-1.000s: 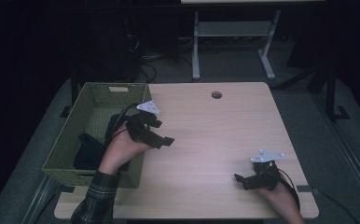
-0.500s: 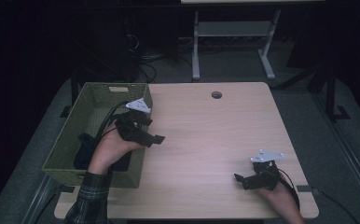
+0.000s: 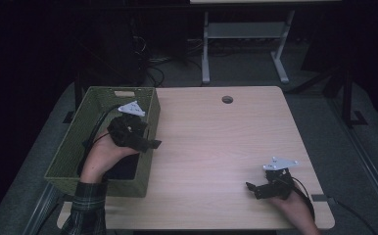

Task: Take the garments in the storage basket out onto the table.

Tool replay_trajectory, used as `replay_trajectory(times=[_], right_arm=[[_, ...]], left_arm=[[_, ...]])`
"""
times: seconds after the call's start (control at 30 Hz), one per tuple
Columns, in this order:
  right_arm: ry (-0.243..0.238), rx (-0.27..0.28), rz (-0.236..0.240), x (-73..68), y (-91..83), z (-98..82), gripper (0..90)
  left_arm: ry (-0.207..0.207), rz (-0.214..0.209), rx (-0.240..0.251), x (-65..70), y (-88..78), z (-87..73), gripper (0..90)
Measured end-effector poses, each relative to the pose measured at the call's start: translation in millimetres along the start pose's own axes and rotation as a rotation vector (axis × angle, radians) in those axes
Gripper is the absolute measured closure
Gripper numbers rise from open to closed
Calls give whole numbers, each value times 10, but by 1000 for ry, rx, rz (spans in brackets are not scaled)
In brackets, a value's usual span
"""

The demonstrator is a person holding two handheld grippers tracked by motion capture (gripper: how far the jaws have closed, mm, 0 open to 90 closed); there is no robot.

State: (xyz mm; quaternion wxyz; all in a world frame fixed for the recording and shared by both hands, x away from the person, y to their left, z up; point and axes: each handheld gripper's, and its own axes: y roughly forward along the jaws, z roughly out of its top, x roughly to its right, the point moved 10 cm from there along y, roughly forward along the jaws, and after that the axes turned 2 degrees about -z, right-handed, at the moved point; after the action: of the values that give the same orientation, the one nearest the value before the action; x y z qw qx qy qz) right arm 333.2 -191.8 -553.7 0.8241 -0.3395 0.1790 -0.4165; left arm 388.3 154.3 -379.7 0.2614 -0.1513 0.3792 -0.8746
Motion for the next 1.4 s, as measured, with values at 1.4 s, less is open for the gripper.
replay_trajectory(times=[1.4], right_arm=[[0, -1, -1, 0, -1, -1, 20]], left_arm=[[-156, 172, -93, -536, -372, -557, 146]])
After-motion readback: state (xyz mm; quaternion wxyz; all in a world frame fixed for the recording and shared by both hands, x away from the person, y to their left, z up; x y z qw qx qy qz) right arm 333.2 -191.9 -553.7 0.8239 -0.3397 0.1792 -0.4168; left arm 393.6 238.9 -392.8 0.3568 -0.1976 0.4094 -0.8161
